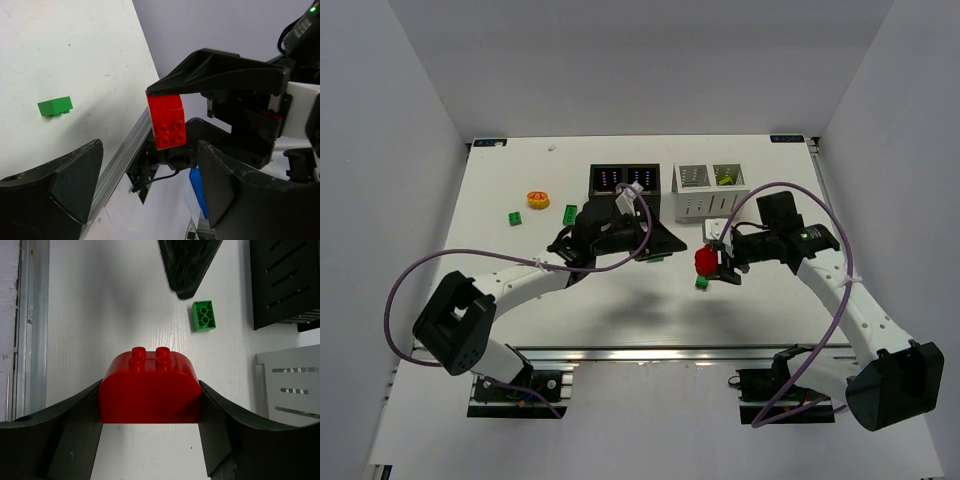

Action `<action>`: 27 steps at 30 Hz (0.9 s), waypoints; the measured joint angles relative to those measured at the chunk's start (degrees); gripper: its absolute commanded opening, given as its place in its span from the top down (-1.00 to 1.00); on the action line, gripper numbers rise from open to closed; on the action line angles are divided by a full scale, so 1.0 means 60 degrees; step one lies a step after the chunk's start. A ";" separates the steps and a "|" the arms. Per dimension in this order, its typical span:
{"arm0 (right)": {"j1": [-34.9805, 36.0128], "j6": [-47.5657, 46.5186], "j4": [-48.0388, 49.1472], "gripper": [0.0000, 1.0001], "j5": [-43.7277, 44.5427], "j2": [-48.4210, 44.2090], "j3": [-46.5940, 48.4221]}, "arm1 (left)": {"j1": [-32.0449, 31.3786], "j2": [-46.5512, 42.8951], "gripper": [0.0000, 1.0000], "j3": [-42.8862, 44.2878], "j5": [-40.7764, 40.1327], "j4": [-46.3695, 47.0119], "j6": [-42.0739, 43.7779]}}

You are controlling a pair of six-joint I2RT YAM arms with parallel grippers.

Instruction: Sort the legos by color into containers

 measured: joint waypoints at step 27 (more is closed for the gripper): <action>0.0448 0.1155 0.1024 0.73 0.0357 0.0262 0.0007 | -0.1078 0.1588 0.36 0.1690 0.0011 -0.0776 0.0499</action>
